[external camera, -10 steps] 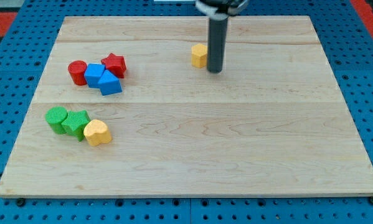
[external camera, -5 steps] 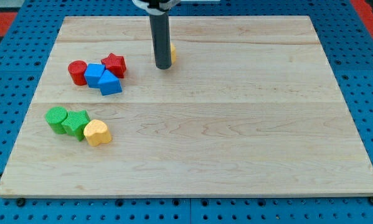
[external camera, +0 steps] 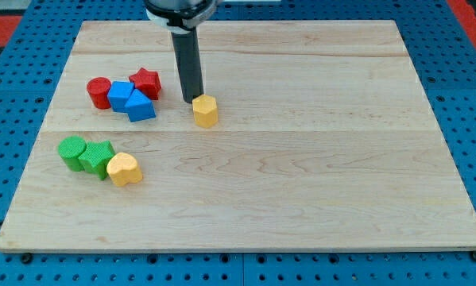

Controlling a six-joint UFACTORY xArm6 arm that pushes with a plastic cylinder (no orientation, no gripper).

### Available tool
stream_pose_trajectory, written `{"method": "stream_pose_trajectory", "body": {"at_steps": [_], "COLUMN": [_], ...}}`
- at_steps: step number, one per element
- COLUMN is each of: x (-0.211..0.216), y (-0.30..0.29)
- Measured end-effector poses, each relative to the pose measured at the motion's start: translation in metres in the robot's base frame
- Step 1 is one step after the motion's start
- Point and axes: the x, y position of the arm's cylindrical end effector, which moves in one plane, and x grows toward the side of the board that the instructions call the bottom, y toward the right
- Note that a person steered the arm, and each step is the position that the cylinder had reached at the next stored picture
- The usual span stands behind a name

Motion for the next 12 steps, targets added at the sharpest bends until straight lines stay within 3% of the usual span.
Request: {"method": "stream_pose_trajectory", "body": {"at_steps": [1,2,4,6,7,8,10,12], "x": [-0.029,-0.011,0.111,0.023,0.048,0.117,0.168,0.189], "y": [0.000,0.044,0.002,0.032,-0.013,-0.025,-0.005,-0.077]}}
